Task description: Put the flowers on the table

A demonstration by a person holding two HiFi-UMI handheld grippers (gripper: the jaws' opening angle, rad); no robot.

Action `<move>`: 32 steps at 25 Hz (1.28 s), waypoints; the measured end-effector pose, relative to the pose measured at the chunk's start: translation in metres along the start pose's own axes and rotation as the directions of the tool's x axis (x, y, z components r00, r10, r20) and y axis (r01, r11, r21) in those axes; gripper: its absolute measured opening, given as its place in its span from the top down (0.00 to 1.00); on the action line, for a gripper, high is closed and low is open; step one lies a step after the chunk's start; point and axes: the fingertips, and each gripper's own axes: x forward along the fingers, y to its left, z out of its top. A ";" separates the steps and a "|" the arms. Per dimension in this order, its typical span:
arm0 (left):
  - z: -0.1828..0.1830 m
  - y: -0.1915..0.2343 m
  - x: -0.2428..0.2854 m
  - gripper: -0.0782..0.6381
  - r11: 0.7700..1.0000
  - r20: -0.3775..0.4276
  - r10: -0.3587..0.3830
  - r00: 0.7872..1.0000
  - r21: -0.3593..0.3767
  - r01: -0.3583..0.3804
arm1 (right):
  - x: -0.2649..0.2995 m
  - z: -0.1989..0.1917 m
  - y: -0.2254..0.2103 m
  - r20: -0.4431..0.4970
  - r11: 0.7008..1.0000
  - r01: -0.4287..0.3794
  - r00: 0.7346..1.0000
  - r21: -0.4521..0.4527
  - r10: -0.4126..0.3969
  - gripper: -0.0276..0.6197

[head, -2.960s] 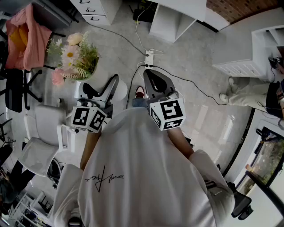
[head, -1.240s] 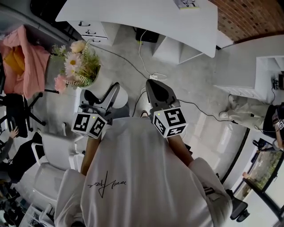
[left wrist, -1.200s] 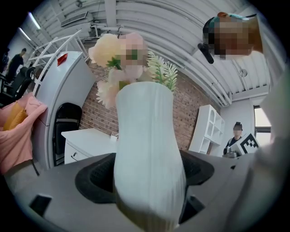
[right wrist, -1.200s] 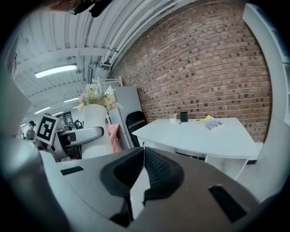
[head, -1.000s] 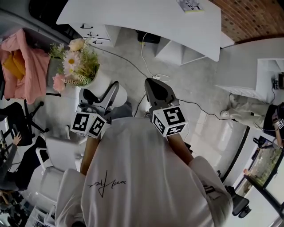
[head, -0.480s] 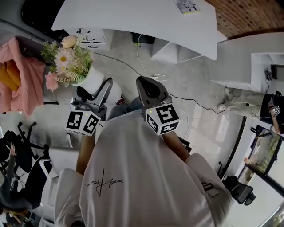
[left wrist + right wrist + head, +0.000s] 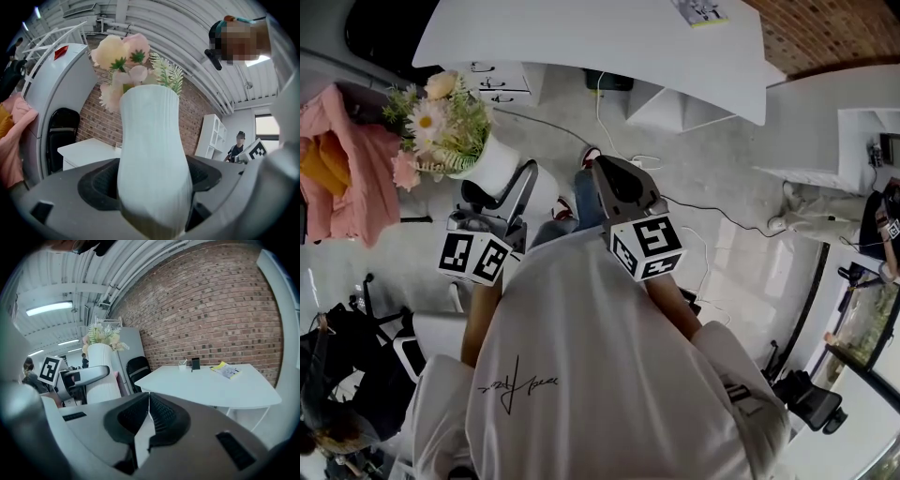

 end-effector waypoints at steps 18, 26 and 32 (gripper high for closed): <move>0.031 0.023 0.130 0.30 0.999 -0.003 -0.030 1.000 0.038 0.030 | 0.081 0.049 -0.089 0.009 1.000 0.012 1.000 0.023 -0.012 0.92; 0.037 0.034 0.190 0.30 0.999 -0.012 -0.019 1.000 0.026 0.020 | 0.118 0.060 -0.129 0.012 0.999 -0.008 1.000 0.053 0.007 0.92; 0.040 0.029 0.215 0.30 0.998 -0.023 -0.018 1.000 0.057 0.020 | 0.124 0.074 -0.138 0.046 0.998 -0.034 0.998 0.047 0.032 0.92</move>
